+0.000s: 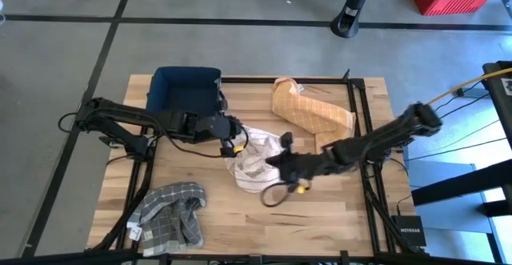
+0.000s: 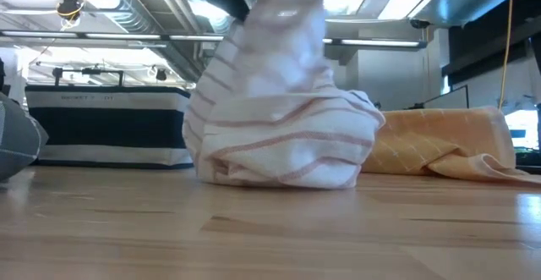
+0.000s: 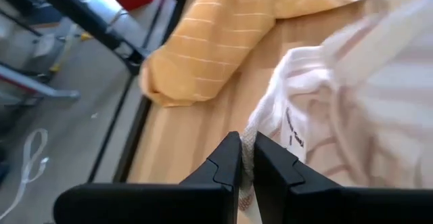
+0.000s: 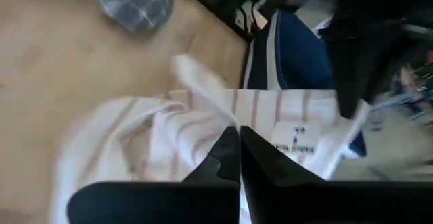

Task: Fold towel
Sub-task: Fold the white towel

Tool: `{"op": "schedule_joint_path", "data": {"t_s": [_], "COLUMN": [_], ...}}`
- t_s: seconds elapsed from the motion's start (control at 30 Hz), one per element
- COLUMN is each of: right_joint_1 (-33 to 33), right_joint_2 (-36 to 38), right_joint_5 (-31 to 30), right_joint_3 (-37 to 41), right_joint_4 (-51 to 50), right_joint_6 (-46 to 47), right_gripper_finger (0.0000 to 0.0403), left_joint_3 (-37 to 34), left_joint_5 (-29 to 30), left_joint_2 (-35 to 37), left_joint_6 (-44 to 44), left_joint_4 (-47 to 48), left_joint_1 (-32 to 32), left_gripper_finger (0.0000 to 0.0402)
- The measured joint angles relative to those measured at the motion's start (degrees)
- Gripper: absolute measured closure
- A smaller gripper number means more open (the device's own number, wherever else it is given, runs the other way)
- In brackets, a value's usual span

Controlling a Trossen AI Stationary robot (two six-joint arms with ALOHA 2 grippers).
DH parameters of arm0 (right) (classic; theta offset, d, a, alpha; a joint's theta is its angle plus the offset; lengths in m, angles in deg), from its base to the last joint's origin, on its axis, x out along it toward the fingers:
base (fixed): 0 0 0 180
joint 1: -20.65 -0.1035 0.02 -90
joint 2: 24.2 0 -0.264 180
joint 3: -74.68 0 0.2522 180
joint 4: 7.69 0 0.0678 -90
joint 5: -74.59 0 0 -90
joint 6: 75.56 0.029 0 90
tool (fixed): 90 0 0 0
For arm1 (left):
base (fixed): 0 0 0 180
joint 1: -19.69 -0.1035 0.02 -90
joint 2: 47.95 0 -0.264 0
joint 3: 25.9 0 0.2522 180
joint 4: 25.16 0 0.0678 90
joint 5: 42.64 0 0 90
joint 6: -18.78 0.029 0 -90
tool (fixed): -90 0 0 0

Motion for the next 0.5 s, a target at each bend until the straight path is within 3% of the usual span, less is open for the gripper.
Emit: {"op": "schedule_joint_path", "data": {"t_s": [0.13,0.33,0.5], "right_joint_1": [-2.8,-4.0,-4.4], "right_joint_2": [9.2,19.0,22.8], "right_joint_5": [8.6,24.2,26.1], "right_joint_3": [0.0,0.0,0.0], "right_joint_4": [-8.0,-21.0,-34.0], "right_joint_6": [10.1,32.4,46.9], "right_gripper_finger": [0.04,0.0401,0.0401], "left_joint_3": [0.3,0.5,0.5], "left_joint_5": [5.3,12.9,22.5], "left_joint_2": [0.3,1.4,4.0], "left_joint_6": [0.2,3.5,12.3], "left_joint_4": [0.1,-4.1,-14.2], "left_joint_1": [0.7,1.0,1.2], "left_gripper_finger": [0.038,0.038,0.038]}}
